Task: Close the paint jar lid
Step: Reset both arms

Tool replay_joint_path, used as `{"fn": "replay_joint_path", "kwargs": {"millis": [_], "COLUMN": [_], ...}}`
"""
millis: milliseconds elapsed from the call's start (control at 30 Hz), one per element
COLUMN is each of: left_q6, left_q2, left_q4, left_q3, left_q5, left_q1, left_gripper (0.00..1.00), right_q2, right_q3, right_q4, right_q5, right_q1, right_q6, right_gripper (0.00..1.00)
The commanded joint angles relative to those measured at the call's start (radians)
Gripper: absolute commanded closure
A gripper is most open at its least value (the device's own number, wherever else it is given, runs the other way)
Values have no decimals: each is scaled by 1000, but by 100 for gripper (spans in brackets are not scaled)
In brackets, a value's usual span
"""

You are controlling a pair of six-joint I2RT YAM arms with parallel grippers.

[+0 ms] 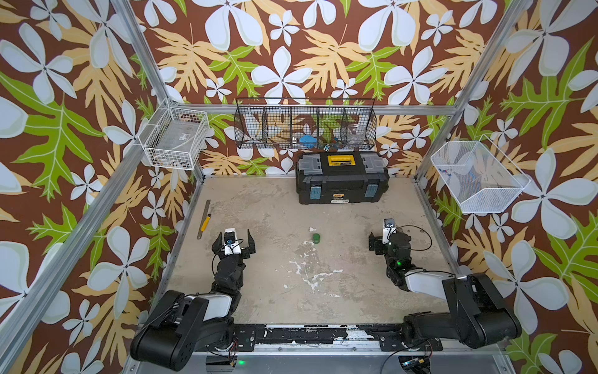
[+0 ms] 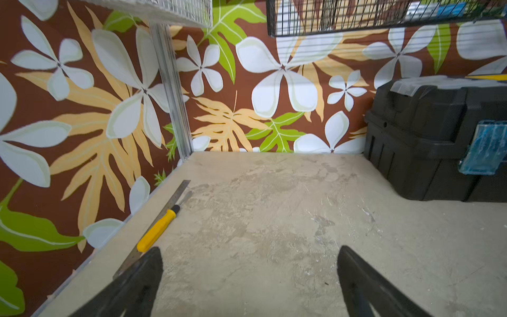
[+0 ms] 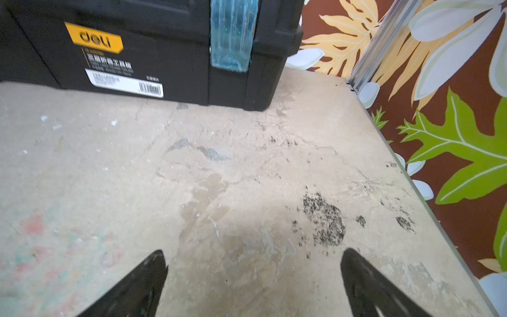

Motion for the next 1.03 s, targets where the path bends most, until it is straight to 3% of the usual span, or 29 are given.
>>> {"fn": "replay_joint_path", "kwargs": {"millis": [0, 100, 167, 233, 333, 433, 1000], "left_q6": [-53, -78, -85, -86, -88, -93, -100], "left_q2": [72, 156, 132, 150, 142, 141, 142], "left_q4": [99, 96, -22, -19, -41, -21, -31], "left_q3": [12, 59, 97, 107, 112, 102, 109], "left_q5": [100, 167, 190, 205, 203, 195, 188], "left_q1": [42, 89, 101, 104, 105, 105, 109], "left_gripper": [0, 0, 0, 0, 0, 0, 0], "right_q2": [39, 52, 55, 53, 124, 77, 87], "right_q3": [-28, -43, -50, -63, -136, -101, -99], "right_q4": [285, 326, 345, 355, 577, 430, 442], "right_q5": [-5, -39, -86, -116, -156, -169, -173], "right_q1": [-23, -56, -79, -92, -110, -109, -113], "right_q6": [-16, 13, 23, 32, 30, 31, 32], "right_gripper": [0, 0, 0, 0, 0, 0, 0]}}
